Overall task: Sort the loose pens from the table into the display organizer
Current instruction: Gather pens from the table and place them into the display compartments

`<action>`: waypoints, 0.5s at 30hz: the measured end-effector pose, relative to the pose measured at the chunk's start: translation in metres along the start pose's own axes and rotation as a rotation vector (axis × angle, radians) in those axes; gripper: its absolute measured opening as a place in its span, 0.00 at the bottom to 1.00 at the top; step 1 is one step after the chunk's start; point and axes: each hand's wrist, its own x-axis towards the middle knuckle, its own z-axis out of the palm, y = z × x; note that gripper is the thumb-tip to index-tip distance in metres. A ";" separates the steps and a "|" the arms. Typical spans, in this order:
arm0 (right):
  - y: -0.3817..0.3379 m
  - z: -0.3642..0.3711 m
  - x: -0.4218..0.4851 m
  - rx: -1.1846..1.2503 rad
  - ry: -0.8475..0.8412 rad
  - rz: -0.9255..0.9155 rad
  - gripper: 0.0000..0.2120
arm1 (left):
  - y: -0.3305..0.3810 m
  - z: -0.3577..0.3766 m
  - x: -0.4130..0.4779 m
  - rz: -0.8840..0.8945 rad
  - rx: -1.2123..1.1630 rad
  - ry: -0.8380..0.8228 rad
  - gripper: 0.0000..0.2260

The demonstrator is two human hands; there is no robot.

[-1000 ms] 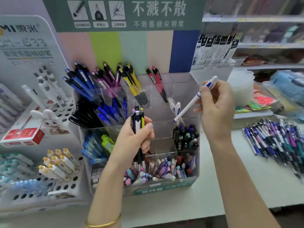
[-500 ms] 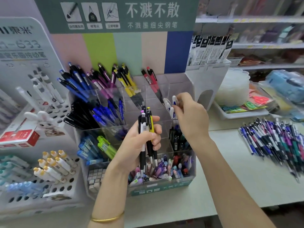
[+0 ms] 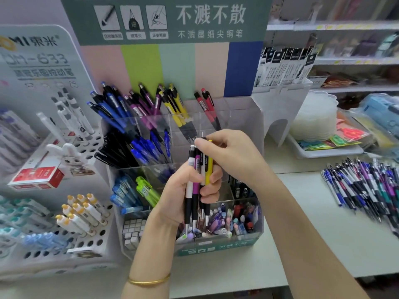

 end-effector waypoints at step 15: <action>-0.019 0.008 0.017 0.451 0.420 -0.135 0.07 | 0.021 0.001 -0.028 0.069 0.853 0.676 0.08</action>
